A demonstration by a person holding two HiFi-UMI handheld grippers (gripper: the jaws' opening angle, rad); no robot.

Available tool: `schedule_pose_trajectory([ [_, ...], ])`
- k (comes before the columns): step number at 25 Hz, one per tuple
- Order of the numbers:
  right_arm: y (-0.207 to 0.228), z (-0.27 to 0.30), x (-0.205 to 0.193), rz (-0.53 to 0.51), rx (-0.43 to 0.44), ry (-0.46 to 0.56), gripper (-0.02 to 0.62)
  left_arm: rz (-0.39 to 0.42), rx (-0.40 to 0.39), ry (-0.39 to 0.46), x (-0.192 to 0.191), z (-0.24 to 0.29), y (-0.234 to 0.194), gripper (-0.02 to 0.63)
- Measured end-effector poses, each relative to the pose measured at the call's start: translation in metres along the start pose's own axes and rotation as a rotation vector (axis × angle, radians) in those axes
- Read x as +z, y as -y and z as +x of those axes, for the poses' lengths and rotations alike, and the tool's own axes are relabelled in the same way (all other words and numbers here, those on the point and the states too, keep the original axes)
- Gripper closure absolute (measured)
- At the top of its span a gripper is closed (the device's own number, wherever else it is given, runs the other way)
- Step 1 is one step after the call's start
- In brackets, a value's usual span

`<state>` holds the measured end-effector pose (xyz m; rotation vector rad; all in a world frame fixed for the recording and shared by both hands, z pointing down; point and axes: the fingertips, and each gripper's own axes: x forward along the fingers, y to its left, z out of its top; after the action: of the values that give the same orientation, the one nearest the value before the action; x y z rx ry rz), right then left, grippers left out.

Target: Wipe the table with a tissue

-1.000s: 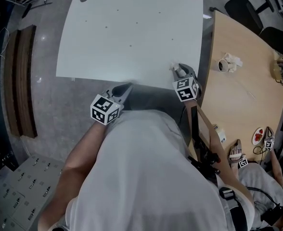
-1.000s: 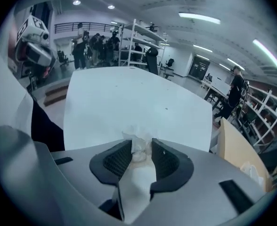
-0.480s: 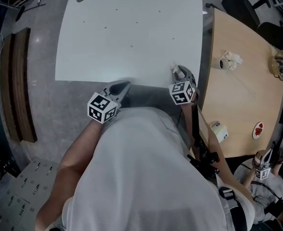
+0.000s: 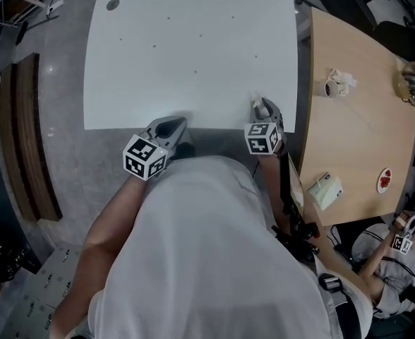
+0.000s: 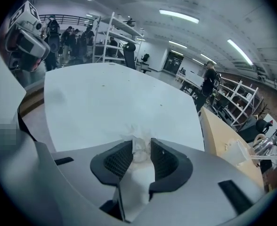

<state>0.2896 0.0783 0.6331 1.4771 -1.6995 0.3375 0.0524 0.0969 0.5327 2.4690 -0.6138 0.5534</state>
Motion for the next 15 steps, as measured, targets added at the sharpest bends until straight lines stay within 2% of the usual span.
schedule_pose_trajectory([
  [8,-0.029,0.002,0.017,0.016,-0.002,0.013,0.476,0.028,-0.043,-0.018,0.003,-0.005,-0.018,0.601],
  [15,-0.066,0.004,0.037,0.018,0.137,0.051,0.476,0.046,-0.079,-0.017,0.008,-0.009,-0.030,0.601],
])
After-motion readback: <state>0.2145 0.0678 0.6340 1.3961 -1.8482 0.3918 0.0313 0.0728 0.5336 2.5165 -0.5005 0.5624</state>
